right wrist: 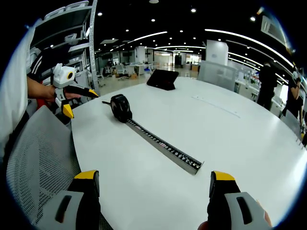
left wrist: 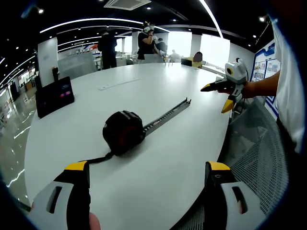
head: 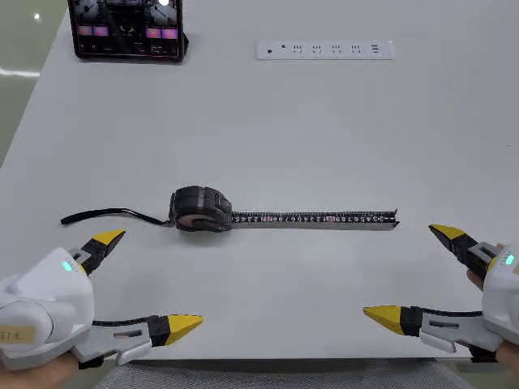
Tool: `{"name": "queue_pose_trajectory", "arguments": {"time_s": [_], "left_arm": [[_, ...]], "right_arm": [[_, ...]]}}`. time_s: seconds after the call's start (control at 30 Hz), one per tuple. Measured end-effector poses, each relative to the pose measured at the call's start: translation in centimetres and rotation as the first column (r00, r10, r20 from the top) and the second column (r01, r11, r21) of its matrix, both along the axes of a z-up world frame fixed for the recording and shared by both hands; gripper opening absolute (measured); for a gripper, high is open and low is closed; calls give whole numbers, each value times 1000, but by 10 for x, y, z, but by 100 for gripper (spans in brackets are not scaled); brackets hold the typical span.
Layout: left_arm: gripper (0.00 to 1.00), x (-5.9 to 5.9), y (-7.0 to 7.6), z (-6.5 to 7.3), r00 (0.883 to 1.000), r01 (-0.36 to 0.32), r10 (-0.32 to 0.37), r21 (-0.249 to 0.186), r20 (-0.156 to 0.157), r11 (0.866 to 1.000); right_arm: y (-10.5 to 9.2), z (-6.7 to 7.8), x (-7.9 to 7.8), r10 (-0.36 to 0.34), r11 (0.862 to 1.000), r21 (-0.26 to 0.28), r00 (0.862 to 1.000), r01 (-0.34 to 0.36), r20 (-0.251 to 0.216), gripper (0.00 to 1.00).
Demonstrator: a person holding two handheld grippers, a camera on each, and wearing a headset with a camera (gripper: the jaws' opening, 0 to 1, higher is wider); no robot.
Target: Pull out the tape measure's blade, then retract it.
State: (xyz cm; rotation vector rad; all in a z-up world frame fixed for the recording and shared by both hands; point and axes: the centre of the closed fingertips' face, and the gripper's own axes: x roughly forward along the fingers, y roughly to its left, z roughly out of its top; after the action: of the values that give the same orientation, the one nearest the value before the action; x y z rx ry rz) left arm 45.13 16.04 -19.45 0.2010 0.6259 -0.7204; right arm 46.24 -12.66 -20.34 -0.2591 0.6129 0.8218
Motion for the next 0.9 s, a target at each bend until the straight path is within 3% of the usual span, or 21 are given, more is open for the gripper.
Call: {"name": "queue_pose_trajectory", "arguments": {"time_s": [0.9], "left_arm": [[99,6,-1,2,1000,1,-1,-2,13,1000]], "right_arm": [[2,1,4,6,1000,4,1000,-6,10,95]]}}
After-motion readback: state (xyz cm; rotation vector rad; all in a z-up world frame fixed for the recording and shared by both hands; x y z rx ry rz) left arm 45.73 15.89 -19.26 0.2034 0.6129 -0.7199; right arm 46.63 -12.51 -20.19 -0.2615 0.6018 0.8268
